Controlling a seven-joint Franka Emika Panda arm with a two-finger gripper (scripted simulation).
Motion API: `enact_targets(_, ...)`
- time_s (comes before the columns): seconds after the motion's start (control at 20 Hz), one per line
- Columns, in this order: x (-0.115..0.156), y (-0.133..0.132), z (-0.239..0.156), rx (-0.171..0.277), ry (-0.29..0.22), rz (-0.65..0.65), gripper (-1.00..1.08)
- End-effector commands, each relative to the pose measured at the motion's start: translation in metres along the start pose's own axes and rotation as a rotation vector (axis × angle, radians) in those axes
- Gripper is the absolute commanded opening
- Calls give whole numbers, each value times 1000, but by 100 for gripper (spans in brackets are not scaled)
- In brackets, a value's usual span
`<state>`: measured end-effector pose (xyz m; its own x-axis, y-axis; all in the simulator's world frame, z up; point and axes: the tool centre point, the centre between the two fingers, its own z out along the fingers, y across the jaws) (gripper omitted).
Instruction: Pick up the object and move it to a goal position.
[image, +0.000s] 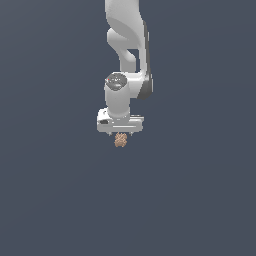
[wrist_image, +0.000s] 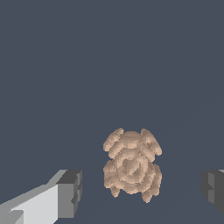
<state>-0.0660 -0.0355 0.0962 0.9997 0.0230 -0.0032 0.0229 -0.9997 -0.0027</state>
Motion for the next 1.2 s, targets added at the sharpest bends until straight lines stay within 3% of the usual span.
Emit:
enact_targets(0.0, -5, 2, 5, -2, 2, -7, 100)
enact_targets(0.4, -7, 2, 9, -2, 2, -9, 100)
enact_targets(1.15, -8, 3, 57, -3, 3, -10, 100)
